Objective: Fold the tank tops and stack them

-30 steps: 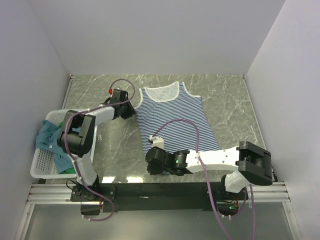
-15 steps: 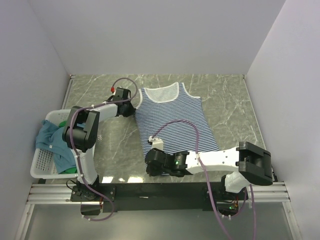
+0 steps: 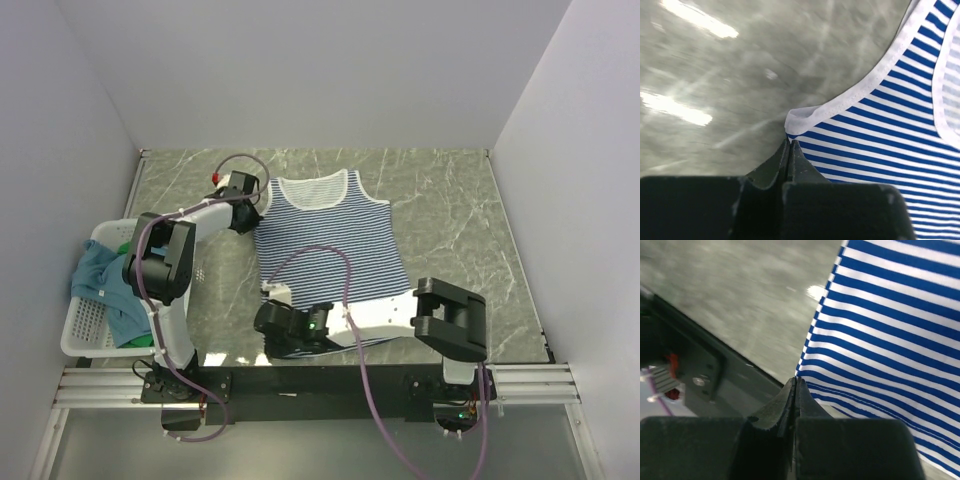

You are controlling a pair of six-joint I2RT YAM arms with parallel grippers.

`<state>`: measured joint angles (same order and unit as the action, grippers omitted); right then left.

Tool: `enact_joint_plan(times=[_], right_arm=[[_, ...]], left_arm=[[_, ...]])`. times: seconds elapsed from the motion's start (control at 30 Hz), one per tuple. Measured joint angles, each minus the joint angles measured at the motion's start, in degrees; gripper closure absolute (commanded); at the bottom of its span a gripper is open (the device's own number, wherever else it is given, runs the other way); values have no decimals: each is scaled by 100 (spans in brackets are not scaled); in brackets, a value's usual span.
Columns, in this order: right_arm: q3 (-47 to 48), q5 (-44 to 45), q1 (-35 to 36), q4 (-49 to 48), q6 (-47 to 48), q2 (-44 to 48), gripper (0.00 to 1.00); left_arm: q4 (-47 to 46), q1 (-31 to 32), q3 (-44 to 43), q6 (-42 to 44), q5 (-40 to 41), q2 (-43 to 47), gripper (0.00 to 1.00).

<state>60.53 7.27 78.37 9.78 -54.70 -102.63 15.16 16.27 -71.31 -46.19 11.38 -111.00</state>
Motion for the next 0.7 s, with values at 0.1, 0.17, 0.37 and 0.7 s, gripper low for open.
enact_joint_plan(times=[0.1,0.17,0.37,0.7], right_arm=[[444,-57,0,96,114,-157,100],[621,-68,-22,94,179,-146,100],[540,-87,-251,114,302,170,100],[-317,72,-625,149,313,1185,100]], left_arm=[[273,-133,-153,15,144,22,99],[417,-203,-306,39,223,35,99],[522,-219,-518,28,188,201,99],[439,31,-789,-157,-72,243,99]])
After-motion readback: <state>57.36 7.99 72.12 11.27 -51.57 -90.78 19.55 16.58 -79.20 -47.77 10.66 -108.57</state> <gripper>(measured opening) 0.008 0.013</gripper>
